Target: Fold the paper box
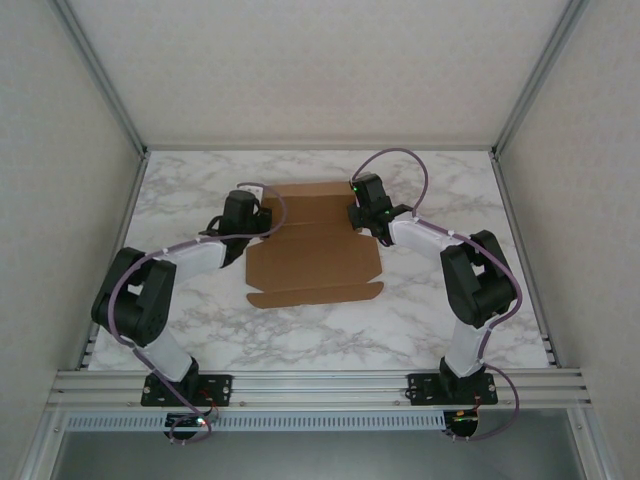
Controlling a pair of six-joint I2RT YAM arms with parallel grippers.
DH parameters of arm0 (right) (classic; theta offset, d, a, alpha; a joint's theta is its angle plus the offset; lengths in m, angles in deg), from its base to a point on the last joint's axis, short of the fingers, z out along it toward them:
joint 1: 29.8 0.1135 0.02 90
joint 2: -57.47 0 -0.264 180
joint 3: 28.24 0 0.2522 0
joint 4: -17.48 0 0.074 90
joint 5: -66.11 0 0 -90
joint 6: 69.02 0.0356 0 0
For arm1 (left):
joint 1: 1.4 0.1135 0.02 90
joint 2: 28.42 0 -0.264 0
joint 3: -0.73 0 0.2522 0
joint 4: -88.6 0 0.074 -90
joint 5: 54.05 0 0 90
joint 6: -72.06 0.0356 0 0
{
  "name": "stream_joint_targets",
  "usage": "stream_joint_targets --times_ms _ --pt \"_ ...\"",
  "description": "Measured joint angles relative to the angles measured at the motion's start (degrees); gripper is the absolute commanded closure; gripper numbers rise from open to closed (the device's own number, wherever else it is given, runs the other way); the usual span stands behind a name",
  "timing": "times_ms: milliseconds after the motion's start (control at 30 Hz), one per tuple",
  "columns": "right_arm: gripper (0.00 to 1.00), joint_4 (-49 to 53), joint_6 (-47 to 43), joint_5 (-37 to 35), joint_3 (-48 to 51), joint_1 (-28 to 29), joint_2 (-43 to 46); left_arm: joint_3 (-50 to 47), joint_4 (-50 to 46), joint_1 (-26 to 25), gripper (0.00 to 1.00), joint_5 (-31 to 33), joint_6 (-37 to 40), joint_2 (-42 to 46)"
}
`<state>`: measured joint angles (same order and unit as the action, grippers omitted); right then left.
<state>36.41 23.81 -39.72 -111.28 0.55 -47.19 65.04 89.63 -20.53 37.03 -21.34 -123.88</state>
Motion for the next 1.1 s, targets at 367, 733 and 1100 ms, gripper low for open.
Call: stream_joint_targets --times_ms 367,733,1100 --pt "1.0 -0.3 2.3 0.0 0.4 0.0 0.2 0.0 0.7 -0.8 1.0 6.4 -1.1 -0.4" --pt "1.0 -1.5 9.2 1.0 1.5 0.9 0.8 4.7 1.3 -3.8 1.0 17.6 -7.8 -6.0" --pt "1.0 1.2 19.1 -8.1 1.0 5.3 0.6 11.1 -2.4 -5.6 1.0 25.7 -17.6 -11.2"
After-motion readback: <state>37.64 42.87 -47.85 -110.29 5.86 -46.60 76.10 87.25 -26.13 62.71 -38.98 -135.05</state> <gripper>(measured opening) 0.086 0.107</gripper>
